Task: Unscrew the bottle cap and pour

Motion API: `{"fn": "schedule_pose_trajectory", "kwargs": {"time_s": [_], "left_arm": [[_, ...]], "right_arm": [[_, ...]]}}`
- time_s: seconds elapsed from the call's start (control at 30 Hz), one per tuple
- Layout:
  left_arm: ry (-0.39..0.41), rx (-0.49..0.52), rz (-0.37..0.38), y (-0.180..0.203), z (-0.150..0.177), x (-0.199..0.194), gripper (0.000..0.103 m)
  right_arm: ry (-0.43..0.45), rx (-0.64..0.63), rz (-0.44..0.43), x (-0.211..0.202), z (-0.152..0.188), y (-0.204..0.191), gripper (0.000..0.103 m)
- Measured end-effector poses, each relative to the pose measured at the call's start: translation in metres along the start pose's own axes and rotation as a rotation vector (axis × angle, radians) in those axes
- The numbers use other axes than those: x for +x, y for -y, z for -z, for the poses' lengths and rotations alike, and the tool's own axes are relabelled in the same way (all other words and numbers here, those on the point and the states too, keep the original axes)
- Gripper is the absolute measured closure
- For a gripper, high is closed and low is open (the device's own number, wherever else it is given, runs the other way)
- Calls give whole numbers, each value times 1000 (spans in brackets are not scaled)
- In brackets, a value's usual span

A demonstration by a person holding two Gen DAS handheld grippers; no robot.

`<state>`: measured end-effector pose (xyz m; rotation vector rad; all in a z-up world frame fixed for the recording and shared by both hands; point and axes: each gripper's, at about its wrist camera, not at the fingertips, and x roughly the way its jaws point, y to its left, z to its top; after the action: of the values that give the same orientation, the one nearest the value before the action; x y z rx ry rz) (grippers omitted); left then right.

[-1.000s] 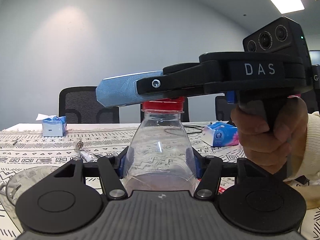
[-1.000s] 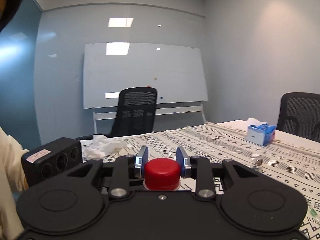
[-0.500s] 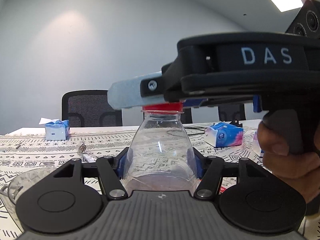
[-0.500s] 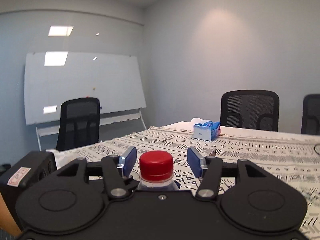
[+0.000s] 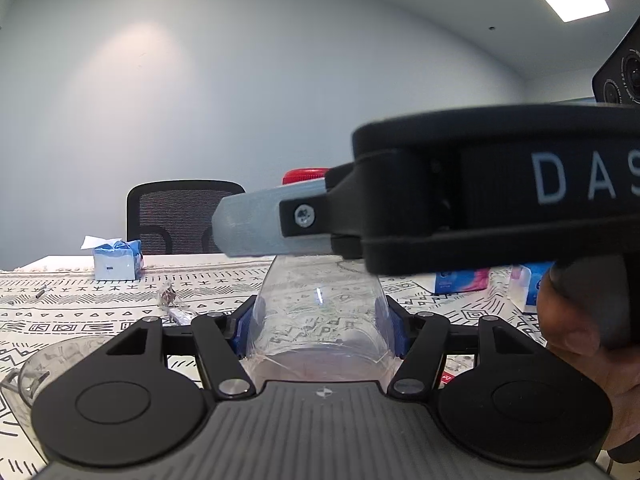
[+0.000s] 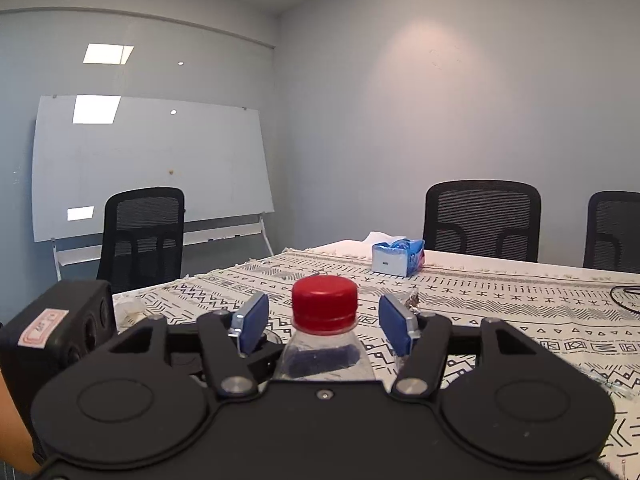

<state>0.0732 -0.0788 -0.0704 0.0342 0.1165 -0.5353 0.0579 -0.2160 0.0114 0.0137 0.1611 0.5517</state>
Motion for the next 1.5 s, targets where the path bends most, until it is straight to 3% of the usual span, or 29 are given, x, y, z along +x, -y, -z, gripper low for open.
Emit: {"fn": "schedule_pose_trajectory", "kwargs": {"time_s": [1.43, 1.47, 1.5], "left_arm": [[-10, 2, -5, -10, 0, 8, 41], [-10, 3, -6, -10, 0, 8, 41], [-10, 3, -6, -10, 0, 8, 41]], "right_arm": [[6, 12, 18, 1, -2, -2, 38], [12, 12, 20, 0, -2, -2, 39], [18, 7, 22, 0, -3, -2, 49]]}}
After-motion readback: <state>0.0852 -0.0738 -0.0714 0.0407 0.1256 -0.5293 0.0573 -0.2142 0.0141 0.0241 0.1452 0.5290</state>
